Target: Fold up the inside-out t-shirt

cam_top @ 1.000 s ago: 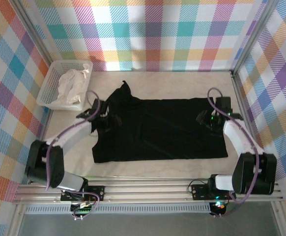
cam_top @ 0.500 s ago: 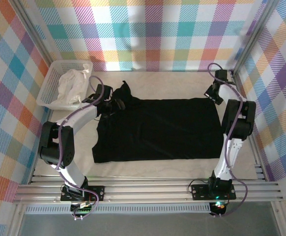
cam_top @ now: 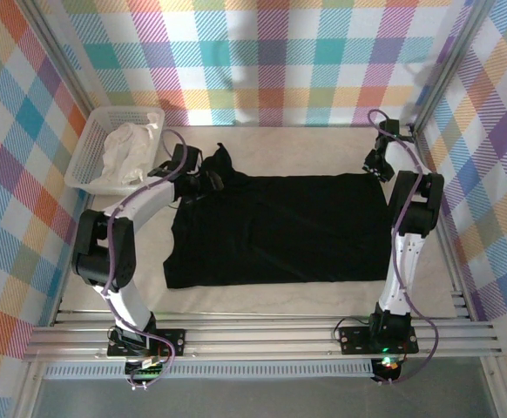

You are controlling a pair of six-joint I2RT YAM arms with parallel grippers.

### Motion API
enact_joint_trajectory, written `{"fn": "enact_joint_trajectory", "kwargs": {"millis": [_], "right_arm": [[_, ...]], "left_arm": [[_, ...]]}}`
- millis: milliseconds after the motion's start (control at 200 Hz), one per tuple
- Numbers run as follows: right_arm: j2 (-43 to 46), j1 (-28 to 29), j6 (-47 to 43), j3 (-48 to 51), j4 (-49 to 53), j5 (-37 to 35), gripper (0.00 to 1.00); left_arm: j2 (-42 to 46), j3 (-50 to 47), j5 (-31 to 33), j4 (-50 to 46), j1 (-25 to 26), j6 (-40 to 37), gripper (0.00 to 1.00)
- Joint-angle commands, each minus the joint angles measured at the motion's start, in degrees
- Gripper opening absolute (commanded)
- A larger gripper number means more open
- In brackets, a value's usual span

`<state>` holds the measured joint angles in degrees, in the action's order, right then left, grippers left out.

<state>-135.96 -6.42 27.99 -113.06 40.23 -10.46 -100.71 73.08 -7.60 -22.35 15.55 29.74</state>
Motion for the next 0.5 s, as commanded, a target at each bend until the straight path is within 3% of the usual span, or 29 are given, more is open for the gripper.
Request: {"fn": "enact_joint_trajectory", "kwargs": {"millis": [0,240,495], "right_arm": [[-2.1,-0.5,-1.5,-1.8,2.8,1.7,0.34],[-1.1,-0.6,-2.9,-0.8,0.1,4.3,0.06],[0.9,-0.6,-4.4,1.8,-3.4,5.9,0.00]], "left_arm": [[-1.8,3.2,0.7,-0.1,-0.9,-1.4,0.61],[-10.8,14.1,2.3,-0.3,-4.0,-2.3,0.62],[-29.2,38.7,2.6,-8.3,-5.3,-5.1,0.60]]}}
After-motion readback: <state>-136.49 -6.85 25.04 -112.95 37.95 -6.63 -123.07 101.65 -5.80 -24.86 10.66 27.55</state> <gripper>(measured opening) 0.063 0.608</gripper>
